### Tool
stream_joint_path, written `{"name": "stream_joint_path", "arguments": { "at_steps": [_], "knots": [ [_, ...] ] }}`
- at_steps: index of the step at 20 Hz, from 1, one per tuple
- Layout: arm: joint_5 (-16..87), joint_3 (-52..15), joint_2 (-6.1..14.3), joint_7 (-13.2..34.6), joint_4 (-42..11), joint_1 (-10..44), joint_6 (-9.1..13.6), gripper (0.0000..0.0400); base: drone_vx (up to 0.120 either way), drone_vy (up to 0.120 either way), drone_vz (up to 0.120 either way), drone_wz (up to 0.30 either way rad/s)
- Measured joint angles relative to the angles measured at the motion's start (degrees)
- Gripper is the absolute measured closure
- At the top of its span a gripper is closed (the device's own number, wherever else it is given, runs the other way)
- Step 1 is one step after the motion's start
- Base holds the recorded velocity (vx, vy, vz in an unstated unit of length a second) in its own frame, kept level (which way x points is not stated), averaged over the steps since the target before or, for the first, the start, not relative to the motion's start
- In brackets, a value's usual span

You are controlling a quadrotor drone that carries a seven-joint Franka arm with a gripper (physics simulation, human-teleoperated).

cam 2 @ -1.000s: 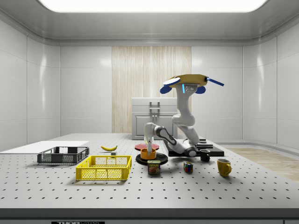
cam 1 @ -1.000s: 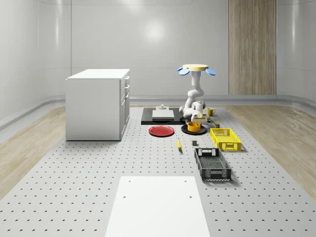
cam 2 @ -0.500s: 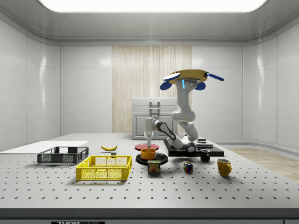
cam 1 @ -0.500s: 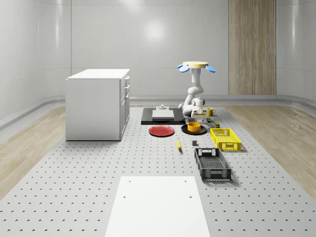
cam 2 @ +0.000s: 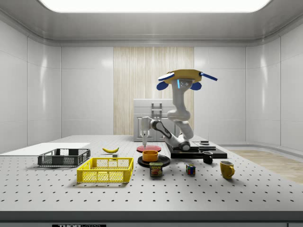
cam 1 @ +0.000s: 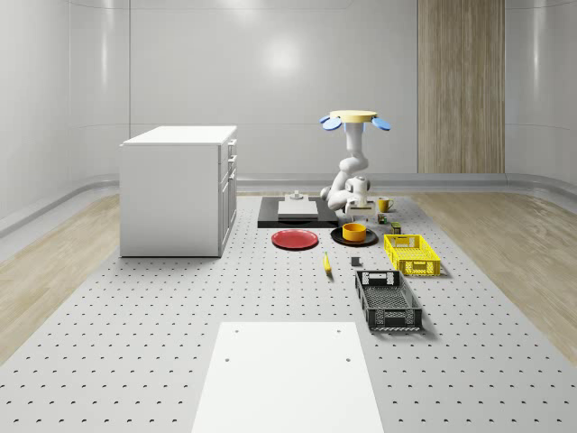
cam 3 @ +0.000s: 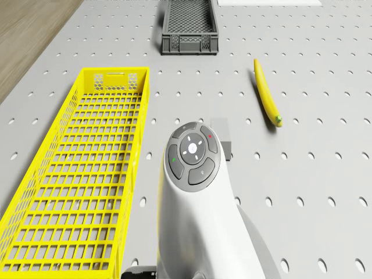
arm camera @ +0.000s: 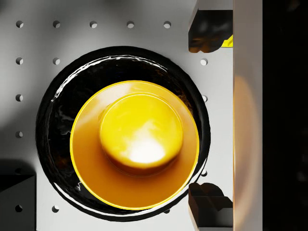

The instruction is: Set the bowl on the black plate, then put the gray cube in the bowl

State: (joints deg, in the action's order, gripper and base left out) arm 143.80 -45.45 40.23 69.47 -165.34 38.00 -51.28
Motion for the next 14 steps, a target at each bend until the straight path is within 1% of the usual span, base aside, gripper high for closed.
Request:
{"name": "stream_joint_path", "arguments": {
  "at_steps": [5, 6, 13, 14],
  "knots": [
    [-1.6, -1.7, 1.0, 1.2, 0.2, 1.6, -0.8, 0.0, 0.12, -0.12, 0.0, 0.0],
    [-1.9, -2.0, 1.2, 1.5, 0.2, 1.9, -1.0, 0.0, 0.12, -0.04, 0.0, 0.0],
    [-4.0, -4.3, 2.6, 3.1, 0.5, 4.0, -2.2, 0.0, 0.12, 0.0, 0.0, 0.0],
    [-4.4, -4.6, 2.8, 3.3, 0.5, 4.3, -2.4, 0.0, 0.12, -0.08, 0.0, 0.0]
  ]
}}
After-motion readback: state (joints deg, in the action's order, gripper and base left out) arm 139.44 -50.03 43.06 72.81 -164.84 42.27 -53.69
